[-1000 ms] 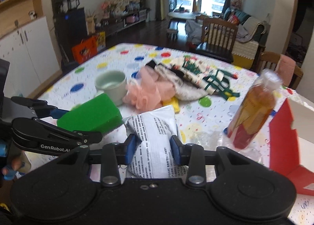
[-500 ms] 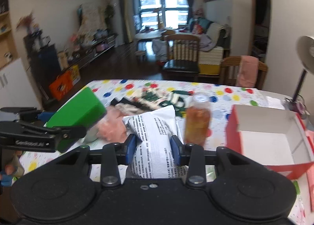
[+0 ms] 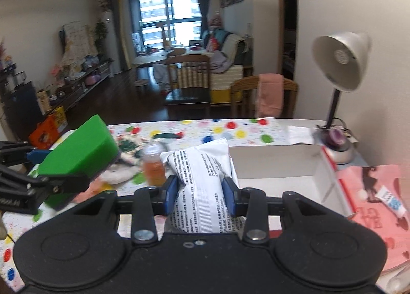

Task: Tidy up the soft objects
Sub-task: 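Carry the green sponge and white packet with both grippers into the red box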

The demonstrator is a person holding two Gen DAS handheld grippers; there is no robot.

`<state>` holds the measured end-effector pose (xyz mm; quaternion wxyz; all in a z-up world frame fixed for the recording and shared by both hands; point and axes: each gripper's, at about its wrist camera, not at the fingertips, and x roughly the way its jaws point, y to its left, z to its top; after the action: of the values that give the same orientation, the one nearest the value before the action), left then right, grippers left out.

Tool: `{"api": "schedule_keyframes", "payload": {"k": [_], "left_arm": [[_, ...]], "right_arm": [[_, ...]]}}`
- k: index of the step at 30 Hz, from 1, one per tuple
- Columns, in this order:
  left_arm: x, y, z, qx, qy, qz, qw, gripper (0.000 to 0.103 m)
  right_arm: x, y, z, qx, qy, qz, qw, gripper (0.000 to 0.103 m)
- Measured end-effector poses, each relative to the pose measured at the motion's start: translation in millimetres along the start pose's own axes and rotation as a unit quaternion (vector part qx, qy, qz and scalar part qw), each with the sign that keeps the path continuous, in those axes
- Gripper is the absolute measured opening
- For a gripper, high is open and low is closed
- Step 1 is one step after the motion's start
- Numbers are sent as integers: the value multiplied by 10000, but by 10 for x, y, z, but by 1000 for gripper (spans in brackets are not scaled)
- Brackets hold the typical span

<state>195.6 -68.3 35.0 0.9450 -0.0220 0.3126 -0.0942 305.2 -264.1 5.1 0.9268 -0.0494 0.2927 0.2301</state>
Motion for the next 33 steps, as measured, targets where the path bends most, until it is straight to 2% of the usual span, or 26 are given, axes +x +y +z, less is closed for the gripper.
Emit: {"api": "schedule_keyframes", "payload": {"k": [9, 17, 23, 33], "left_arm": [[735, -579, 429, 193, 249, -192, 9993, 76], [1603, -898, 617, 279, 560, -93, 9980, 76], [2308, -1021, 675, 133, 988, 57, 9950, 76], [3214, -1155, 626, 137, 1648, 319, 9857, 76]], "right_arm": [[386, -843, 67, 323, 45, -481, 9983, 37], [869, -1388, -25, 443, 308, -801, 9953, 37], [1192, -1585, -149, 323, 641, -788, 9943, 37], [1540, -1540, -368, -347, 1173, -712, 9899, 37]]}}
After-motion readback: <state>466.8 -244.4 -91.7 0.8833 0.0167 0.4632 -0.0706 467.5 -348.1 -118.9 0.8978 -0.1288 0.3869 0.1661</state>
